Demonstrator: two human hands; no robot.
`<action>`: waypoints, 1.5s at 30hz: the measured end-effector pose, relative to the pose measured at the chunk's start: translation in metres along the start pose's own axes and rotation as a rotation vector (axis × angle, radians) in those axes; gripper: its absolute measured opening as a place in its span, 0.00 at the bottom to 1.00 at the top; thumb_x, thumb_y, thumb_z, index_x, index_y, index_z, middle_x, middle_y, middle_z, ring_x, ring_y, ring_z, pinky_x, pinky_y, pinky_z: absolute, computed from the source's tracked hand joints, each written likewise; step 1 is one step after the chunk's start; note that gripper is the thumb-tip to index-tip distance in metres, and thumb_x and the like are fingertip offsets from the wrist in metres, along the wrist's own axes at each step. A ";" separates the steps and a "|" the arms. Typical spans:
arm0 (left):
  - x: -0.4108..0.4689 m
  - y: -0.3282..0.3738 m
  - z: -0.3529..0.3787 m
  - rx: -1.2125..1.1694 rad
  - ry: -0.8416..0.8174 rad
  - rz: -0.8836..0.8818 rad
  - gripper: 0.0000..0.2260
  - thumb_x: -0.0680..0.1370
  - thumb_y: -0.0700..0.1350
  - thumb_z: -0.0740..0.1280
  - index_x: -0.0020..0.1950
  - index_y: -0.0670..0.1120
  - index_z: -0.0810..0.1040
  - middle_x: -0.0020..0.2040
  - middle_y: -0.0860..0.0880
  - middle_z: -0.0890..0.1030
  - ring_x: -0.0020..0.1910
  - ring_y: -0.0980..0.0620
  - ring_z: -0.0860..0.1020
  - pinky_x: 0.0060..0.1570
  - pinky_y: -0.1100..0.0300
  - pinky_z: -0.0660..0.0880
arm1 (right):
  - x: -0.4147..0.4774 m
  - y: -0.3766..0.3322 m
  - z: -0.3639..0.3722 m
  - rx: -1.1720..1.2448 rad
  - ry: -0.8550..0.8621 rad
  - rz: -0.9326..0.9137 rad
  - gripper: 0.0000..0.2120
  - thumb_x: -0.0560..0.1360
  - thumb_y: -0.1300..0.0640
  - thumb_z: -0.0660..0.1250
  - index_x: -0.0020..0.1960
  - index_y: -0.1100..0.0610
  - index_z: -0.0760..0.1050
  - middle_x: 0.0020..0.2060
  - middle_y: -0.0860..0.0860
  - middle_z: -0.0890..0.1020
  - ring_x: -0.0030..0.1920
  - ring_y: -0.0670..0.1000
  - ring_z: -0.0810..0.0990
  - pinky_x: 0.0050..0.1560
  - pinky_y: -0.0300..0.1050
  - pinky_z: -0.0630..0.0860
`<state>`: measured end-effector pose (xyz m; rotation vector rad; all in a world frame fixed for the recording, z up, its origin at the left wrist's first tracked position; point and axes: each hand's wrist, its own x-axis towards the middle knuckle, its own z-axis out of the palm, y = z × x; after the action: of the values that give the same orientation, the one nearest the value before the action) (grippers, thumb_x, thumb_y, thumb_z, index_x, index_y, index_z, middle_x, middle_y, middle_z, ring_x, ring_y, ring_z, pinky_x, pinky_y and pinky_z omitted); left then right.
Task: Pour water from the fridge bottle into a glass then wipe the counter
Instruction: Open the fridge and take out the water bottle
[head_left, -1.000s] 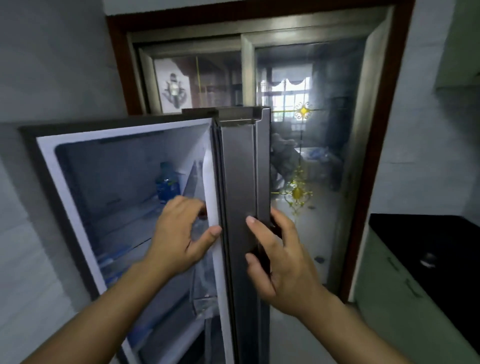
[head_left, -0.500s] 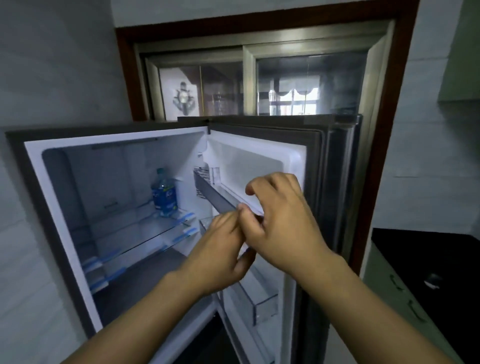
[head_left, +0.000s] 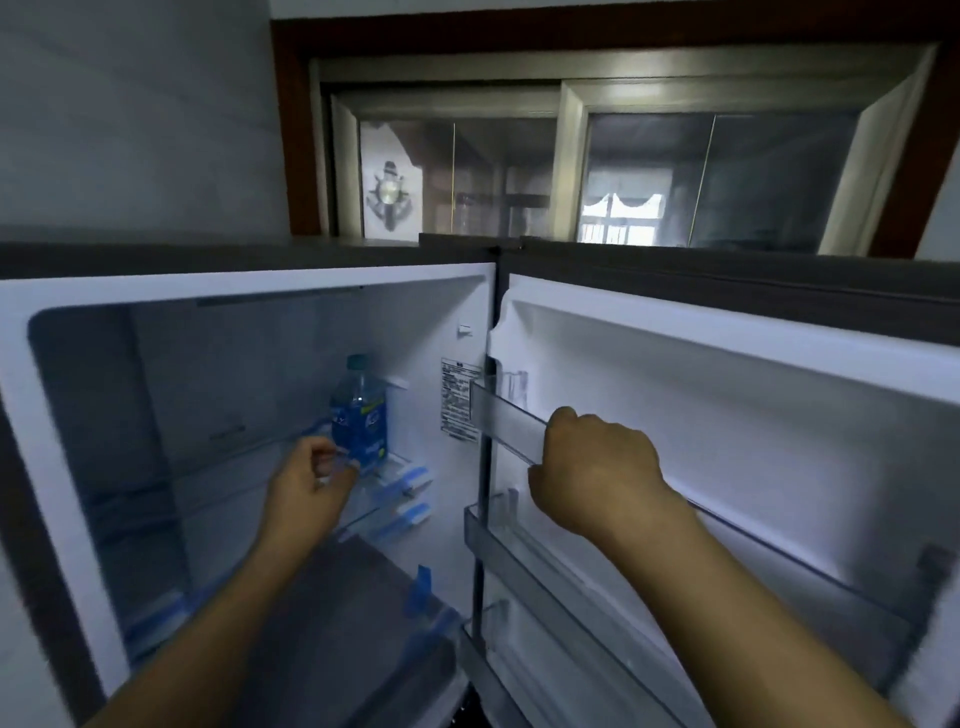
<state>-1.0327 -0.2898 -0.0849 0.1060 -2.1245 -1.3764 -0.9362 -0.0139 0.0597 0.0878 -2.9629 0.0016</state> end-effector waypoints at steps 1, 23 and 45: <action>0.025 -0.012 0.005 -0.038 0.023 -0.018 0.11 0.76 0.35 0.72 0.53 0.45 0.73 0.43 0.47 0.79 0.45 0.43 0.80 0.44 0.62 0.76 | 0.015 -0.004 0.004 0.004 0.004 -0.008 0.09 0.78 0.53 0.63 0.54 0.56 0.66 0.48 0.53 0.77 0.43 0.55 0.75 0.38 0.46 0.65; 0.194 -0.137 0.096 -0.115 -0.051 -0.200 0.29 0.67 0.44 0.83 0.65 0.40 0.77 0.62 0.41 0.82 0.60 0.42 0.81 0.64 0.42 0.76 | 0.054 0.024 0.033 -0.148 0.101 -0.007 0.10 0.80 0.44 0.54 0.48 0.51 0.59 0.32 0.48 0.65 0.35 0.55 0.70 0.37 0.48 0.70; -0.057 0.062 0.022 -0.198 -0.168 -0.099 0.28 0.68 0.41 0.81 0.64 0.47 0.73 0.53 0.53 0.82 0.49 0.54 0.82 0.51 0.52 0.80 | -0.055 0.159 0.006 -0.141 0.205 0.004 0.14 0.79 0.41 0.59 0.51 0.51 0.64 0.41 0.48 0.74 0.41 0.52 0.76 0.38 0.46 0.71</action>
<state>-0.9830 -0.2222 -0.0635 0.0164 -2.1280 -1.6990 -0.8924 0.1479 0.0442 0.0595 -2.7484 -0.1865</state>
